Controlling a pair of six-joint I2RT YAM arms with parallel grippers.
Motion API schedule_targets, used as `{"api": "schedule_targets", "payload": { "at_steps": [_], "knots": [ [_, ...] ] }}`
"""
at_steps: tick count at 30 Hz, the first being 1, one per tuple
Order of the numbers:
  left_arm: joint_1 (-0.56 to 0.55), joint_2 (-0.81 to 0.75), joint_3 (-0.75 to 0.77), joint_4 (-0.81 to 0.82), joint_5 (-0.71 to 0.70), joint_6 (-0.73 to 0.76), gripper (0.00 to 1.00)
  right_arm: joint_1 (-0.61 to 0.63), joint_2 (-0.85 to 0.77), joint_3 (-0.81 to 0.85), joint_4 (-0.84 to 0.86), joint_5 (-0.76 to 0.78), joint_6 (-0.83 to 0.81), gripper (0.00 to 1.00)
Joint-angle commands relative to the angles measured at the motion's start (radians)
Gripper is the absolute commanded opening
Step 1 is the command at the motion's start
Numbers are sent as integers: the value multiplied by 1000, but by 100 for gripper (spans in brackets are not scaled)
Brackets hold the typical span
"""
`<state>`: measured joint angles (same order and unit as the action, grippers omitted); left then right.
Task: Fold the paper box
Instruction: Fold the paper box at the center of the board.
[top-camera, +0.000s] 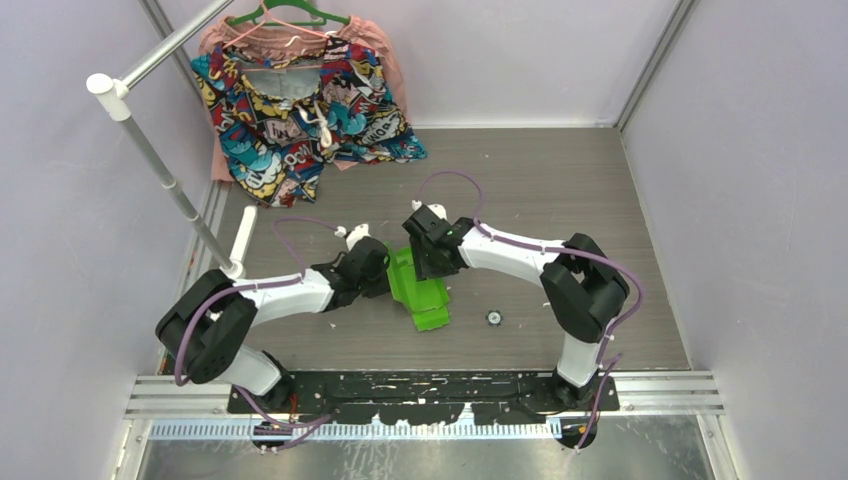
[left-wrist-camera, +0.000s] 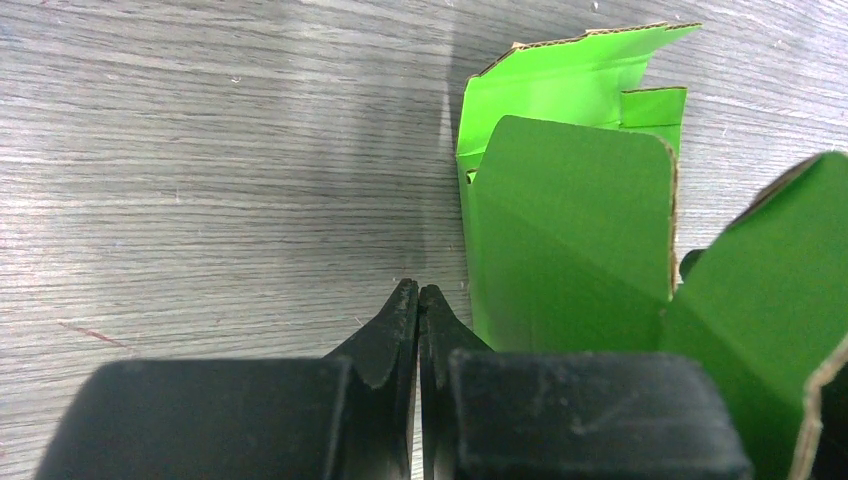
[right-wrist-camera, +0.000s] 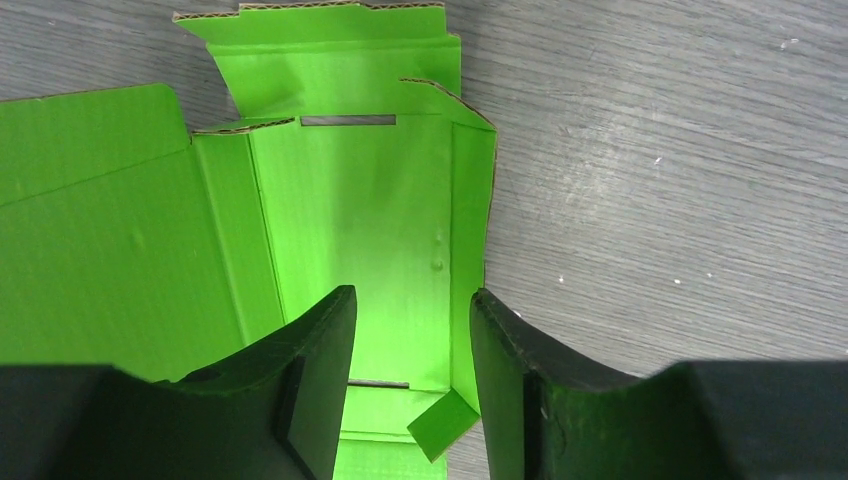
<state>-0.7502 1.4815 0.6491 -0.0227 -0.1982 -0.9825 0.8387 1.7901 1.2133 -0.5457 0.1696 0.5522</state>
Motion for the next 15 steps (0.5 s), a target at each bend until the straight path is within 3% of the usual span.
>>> {"api": "schedule_targets", "payload": {
  "at_steps": [1, 9, 15],
  "knots": [
    [11, -3, 38, -3, -18, 28, 2, 0, -110, 0, 20, 29, -11, 52],
    [61, 38, 97, -15, 31, 68, 2, -187, -168, -30, 58, -55, -66, 50],
    [72, 146, 192, -10, 76, 87, 2, -237, -133, -41, 69, -47, -84, 49]
  ]
}}
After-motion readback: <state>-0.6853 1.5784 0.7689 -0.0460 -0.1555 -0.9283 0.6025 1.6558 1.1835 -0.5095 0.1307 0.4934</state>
